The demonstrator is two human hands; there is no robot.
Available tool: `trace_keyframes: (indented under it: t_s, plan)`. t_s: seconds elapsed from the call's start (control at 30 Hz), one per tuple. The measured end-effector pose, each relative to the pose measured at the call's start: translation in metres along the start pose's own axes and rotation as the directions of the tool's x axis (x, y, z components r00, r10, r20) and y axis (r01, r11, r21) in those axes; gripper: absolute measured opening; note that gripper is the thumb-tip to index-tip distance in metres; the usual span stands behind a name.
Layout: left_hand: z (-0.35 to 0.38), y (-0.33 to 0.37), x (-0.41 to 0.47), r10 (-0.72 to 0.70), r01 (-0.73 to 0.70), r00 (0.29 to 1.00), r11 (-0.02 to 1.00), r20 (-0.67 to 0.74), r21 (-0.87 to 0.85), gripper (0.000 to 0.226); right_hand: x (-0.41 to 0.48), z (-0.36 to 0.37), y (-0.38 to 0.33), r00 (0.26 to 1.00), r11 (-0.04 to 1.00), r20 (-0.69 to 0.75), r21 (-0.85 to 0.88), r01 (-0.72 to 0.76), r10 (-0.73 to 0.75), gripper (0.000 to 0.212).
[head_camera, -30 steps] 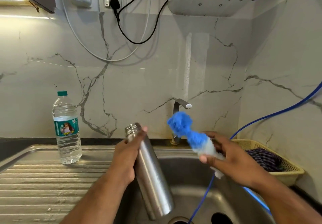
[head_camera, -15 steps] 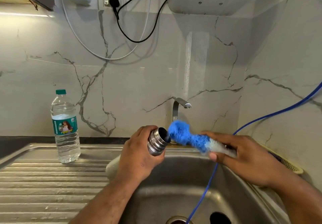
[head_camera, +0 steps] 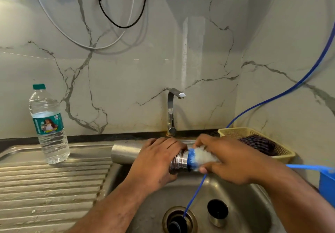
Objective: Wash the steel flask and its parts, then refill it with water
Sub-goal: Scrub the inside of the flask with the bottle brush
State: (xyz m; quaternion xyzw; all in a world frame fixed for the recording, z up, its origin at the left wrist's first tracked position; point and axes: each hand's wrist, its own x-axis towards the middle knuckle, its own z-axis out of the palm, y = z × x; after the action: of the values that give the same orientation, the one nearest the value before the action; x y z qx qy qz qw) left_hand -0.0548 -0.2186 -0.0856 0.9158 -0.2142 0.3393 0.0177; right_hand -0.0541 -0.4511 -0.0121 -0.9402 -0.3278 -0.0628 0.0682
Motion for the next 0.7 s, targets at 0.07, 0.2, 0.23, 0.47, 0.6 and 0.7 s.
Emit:
trace_keyframes:
  t_s: [0.07,0.2,0.23,0.47,0.6,0.7]
  plan:
    - [0.000,0.001,0.000,-0.008,0.008,1.000,1.000,-0.010,0.010,0.077,0.005,0.003,-0.005,0.999,0.998,-0.037,0.056,0.003,-0.001,0.057]
    - [-0.004,-0.010,-0.003,-0.095,0.095,0.995,0.995,-0.014,0.040,0.080,-0.001,-0.003,-0.004,0.985,0.992,-0.146,-0.076,-0.101,0.089,0.076]
    - [-0.007,-0.014,-0.004,-0.123,0.123,0.992,0.992,-0.016,0.032,0.080,-0.005,-0.007,-0.002,0.980,0.977,-0.149,-0.151,-0.153,0.131,0.073]
    - [-0.012,-0.021,-0.005,-0.189,0.187,0.981,0.981,-0.035,-0.045,0.078,-0.013,-0.025,-0.009,0.972,0.928,-0.218,-0.339,-0.154,0.082,0.027]
    - [-0.006,-0.009,-0.004,-0.162,0.159,0.986,0.985,-0.035,-0.074,0.079,-0.016,-0.028,0.001,0.985,0.952,-0.121,-0.265,-0.150,0.122,0.025]
    - [-0.008,0.007,0.001,-0.117,0.111,0.990,0.990,-0.079,-0.083,0.081,-0.011,-0.022,-0.004,0.992,0.987,-0.062,-0.112,-0.117,0.111,0.023]
